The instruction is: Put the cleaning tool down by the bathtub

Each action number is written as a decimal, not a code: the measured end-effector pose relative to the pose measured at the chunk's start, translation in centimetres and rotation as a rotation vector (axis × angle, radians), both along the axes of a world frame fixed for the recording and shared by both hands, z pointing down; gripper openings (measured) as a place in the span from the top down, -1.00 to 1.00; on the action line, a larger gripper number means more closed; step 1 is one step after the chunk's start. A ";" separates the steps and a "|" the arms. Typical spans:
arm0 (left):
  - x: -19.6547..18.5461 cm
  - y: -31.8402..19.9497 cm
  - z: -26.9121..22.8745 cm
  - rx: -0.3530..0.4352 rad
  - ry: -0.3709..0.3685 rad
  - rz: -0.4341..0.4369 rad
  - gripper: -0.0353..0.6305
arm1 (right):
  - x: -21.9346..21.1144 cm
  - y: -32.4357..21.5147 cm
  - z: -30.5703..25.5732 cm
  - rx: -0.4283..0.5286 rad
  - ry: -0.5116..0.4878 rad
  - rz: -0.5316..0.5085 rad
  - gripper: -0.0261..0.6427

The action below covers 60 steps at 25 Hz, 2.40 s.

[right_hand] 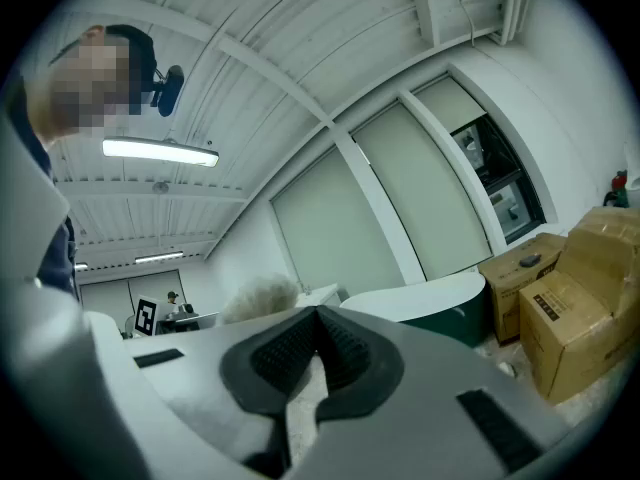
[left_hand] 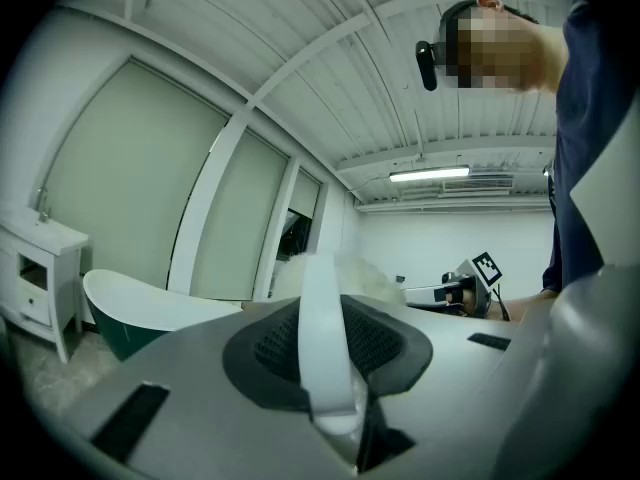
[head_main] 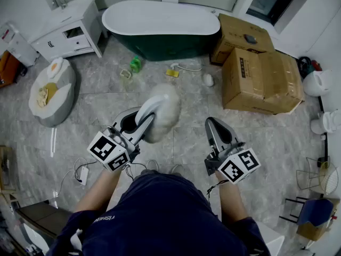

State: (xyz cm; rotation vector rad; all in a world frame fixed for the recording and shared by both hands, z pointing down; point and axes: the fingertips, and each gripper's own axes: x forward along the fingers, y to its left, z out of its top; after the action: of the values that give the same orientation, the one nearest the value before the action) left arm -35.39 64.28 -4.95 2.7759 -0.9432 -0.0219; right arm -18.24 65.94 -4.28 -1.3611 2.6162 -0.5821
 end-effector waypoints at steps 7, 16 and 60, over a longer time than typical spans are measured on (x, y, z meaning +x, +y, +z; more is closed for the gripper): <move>0.0 -0.9 0.3 -0.007 0.000 -0.028 0.58 | 1.6 -1.0 0.1 0.011 0.023 0.017 0.91; 1.9 -0.8 1.4 -0.034 -0.017 -0.037 0.58 | 3.4 -1.3 1.7 -0.006 0.149 0.045 0.91; 11.8 -12.0 4.0 -0.032 -0.044 -0.018 0.58 | 14.0 -11.0 4.6 -0.046 0.155 0.111 0.88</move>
State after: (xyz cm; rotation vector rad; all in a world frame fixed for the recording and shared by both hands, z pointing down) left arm -23.57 52.27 -0.90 2.7490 -0.9711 0.0515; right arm -4.25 54.94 0.33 -1.6154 2.6378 -0.5452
